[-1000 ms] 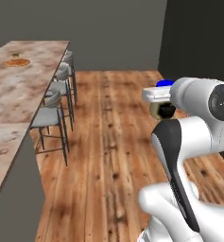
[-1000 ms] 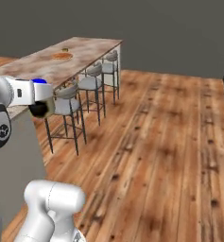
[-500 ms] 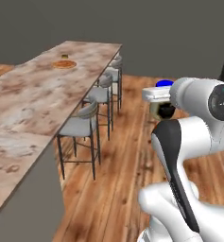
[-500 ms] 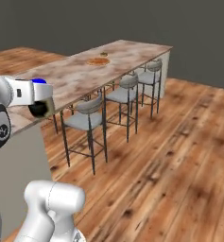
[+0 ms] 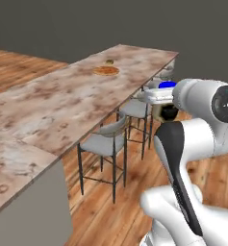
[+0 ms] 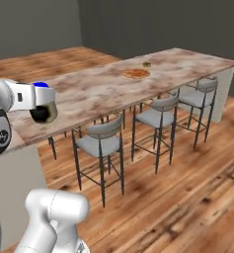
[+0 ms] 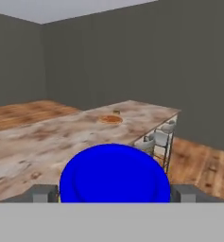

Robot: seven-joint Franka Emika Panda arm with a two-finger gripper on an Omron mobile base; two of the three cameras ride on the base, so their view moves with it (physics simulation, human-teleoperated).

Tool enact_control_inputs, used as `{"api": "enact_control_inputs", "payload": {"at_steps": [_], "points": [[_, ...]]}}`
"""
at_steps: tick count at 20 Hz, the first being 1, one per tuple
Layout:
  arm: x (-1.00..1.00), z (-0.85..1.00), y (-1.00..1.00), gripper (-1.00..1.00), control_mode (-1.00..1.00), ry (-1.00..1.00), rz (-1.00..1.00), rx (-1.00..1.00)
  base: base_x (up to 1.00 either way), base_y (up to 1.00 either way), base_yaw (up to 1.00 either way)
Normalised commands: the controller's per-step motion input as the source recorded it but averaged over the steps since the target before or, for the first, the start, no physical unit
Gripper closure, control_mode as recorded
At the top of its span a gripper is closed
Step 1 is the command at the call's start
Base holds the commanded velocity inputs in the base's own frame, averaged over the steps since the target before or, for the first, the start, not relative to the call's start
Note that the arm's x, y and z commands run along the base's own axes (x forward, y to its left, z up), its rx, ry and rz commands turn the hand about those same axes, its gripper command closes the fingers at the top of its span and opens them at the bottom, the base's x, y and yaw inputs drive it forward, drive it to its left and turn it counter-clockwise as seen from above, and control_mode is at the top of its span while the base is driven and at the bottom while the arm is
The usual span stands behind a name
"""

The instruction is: Move the mayonnaise and condiment bottle from the cabinet to the dining counter.

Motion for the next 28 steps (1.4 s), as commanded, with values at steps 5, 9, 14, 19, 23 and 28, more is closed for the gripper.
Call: {"api": "enact_control_inputs", "payload": {"at_steps": [5,9,14,19,23,28], "points": [[0.00,0.00,0.00,1.00,1.00,0.00,0.00,0.00,0.72,-0.43,0.59],[0.00,0.00,0.00,1.00,1.00,0.00,0.00,0.00,0.65,-0.30,0.59],[0.00,0.00,0.00,1.00,1.00,0.00,0.00,0.00,0.68,-0.01,0.53],[0.00,0.00,0.00,1.00,1.00,0.00,0.00,0.00,0.54,-0.06,0.53],[0.00,0.00,0.00,1.00,1.00,0.00,0.00,0.00,0.55,-0.33,0.34],[0.74,0.00,-0.46,1.00,-1.00,0.18,0.11,0.01,0.15,-0.09,0.04]]}}
